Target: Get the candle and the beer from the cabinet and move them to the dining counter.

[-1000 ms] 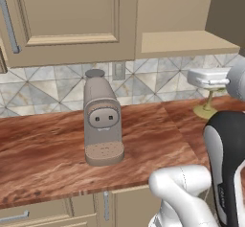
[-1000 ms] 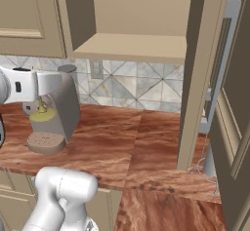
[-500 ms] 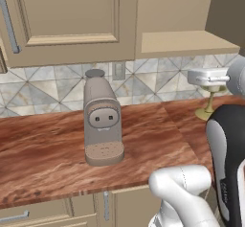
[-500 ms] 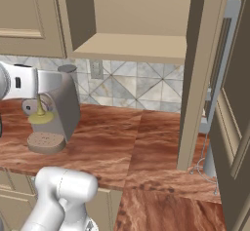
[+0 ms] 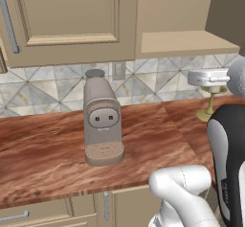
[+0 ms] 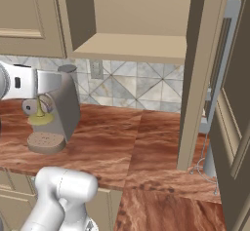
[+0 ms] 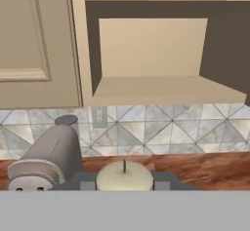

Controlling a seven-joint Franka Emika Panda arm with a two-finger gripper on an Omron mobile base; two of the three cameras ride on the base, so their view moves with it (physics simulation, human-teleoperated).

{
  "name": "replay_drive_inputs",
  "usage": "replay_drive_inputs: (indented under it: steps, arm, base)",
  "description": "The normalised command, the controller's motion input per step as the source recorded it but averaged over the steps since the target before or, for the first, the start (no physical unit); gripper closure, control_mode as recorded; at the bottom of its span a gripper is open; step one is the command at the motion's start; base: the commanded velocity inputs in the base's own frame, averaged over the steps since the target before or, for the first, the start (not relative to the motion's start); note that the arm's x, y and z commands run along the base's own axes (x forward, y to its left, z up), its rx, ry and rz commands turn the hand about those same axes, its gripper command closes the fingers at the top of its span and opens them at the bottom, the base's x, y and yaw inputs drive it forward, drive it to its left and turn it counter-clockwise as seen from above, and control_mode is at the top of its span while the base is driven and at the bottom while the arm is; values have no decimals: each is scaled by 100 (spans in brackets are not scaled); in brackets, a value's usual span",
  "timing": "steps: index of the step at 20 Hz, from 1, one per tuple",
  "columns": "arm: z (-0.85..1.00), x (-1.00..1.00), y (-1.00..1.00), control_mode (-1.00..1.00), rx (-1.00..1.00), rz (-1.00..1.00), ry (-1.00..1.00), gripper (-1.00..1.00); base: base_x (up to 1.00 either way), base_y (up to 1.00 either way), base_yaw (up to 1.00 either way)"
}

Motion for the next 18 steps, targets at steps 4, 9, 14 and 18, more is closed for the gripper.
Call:
replay_drive_inputs:
  steps: [4,9,14,18]
  arm:
    - [0,0,0,100,0,0,0,100]
    - [0,0,0,100,0,0,0,100]
    - [0,0,0,100,0,0,0,100]
    - [0,0,0,100,0,0,0,100]
  base:
    - [-78,35,4]
    - [-97,94,29]
    - [-62,100,71]
    - [-43,92,88]
